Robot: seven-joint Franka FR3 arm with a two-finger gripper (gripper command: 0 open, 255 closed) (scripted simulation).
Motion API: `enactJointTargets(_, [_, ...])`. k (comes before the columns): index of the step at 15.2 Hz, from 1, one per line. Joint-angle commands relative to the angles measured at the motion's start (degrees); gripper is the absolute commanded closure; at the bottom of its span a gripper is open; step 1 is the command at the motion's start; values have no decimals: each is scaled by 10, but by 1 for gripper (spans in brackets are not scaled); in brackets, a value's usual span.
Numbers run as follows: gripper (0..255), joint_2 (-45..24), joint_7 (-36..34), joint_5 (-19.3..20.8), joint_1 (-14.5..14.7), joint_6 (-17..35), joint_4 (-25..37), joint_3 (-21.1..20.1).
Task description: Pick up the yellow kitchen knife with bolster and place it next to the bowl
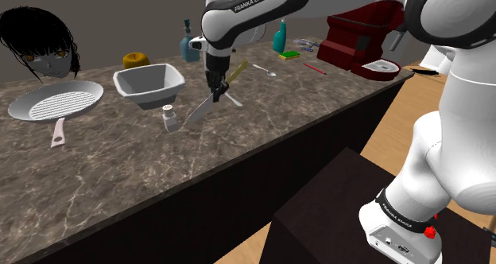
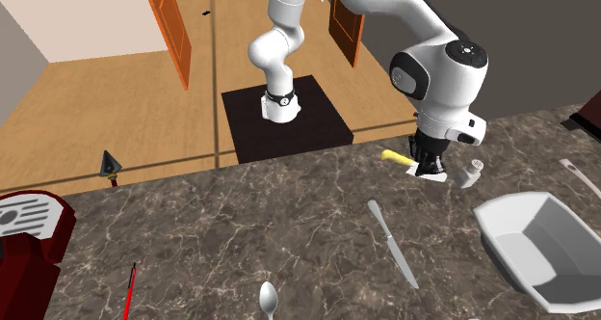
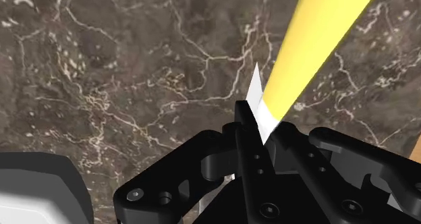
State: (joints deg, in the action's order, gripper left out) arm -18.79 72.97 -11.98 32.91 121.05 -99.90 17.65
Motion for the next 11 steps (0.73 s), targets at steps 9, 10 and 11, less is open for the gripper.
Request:
enactJointTargets(9, [255,-34,16,-18,-3,63,-32,-8])
enactJointTargets(10, [255,-37,17,-19,-4,67,-34,-8])
enactJointTargets(11, [255,-37,17,-19,-4,67,-34,-8])
